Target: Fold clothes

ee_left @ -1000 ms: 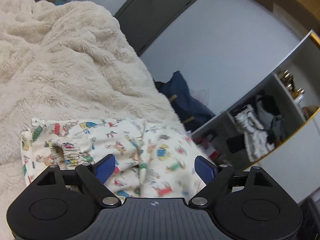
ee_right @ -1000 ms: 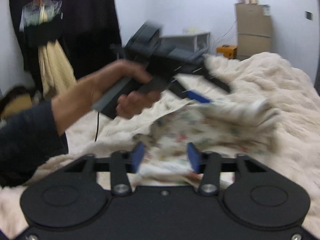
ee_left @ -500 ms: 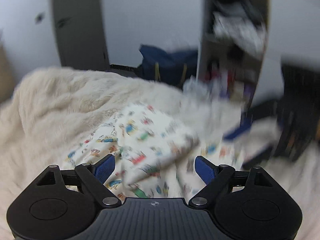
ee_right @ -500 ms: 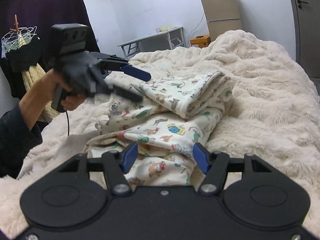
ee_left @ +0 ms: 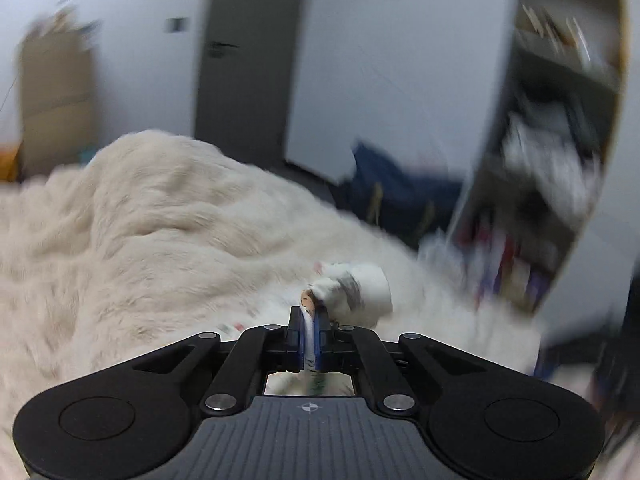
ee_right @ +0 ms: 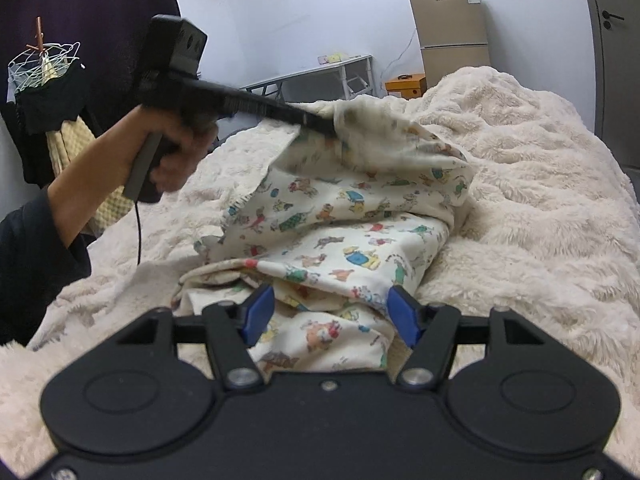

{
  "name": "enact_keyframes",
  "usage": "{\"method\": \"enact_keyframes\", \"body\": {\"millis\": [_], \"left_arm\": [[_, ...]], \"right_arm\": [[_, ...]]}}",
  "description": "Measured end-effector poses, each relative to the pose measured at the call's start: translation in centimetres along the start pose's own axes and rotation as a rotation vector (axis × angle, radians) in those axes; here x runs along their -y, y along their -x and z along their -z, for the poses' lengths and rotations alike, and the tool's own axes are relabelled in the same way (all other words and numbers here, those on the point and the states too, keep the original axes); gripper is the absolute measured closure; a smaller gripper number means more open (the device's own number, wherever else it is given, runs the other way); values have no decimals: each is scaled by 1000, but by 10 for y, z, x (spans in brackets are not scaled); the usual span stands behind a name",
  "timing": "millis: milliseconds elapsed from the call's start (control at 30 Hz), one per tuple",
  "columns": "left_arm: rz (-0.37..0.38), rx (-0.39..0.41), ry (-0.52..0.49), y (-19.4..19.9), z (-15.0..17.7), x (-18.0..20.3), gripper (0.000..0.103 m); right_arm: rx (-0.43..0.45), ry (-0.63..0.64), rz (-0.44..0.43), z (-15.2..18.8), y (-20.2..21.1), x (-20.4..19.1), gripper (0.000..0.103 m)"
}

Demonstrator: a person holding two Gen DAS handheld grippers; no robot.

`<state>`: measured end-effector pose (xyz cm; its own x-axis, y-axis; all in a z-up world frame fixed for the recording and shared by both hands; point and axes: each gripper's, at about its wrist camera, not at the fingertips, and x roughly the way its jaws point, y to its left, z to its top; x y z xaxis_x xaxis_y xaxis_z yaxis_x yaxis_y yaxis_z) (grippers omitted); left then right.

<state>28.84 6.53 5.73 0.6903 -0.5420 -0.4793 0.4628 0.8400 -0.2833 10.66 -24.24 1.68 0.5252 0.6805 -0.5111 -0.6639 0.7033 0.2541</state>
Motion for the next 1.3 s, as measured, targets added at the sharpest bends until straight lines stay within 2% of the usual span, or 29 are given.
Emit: {"method": "enact_keyframes", "body": {"millis": [67,100,133,200,233,267,300,367,467,567,667,767,833,900,967,1067,1200,1300], "left_arm": [[-16,45,116,5,-11,-20,102],[-30,51,141,4,-14,-25,102],[-56,51,208,-1,-16,-36,102],[-80,6,304,-10,-14,-51,100],[-135,-37,380,-18,-8,-64,98],[-185,-28,391,-17,-6,-68,96],[-226,-12,409,-13,1,-72,90],[-141,-6,472,-8,11,-81,47],[-31,-16,503,-2,21,-87,38],[10,-56,478,-1,29,-86,39],[36,-55,415,-3,32,-74,42],[14,-17,381,11,39,-61,44],[26,10,385,20,42,-59,44],[63,28,395,31,46,-55,44],[110,2,389,37,54,-49,44],[62,-36,363,35,62,-44,50],[74,-59,372,19,68,-48,53],[59,-75,360,15,72,-48,66]], "right_arm": [[1,9,-7,-1,-1,-3,42],[2,14,-10,-1,-1,-5,42],[2,22,-14,-1,-2,-7,42],[-3,46,-22,1,-5,-15,42],[-8,60,-20,2,-6,-18,42],[-13,75,-16,3,-7,-21,42],[-16,89,-13,4,-7,-22,42],[-16,105,-8,5,-8,-23,42],[-3,104,-1,5,-7,-22,42],[10,126,-15,4,-6,-28,41],[6,152,-19,4,-8,-34,41],[-7,172,-11,7,-11,-38,41],[-11,168,-9,9,-12,-37,41],[-13,156,-11,10,-14,-35,41],[-14,147,-15,11,-15,-33,40],[-16,147,-13,12,-15,-34,40],[-14,140,-13,11,-14,-33,40],[-13,127,-13,11,-14,-30,40]]}}
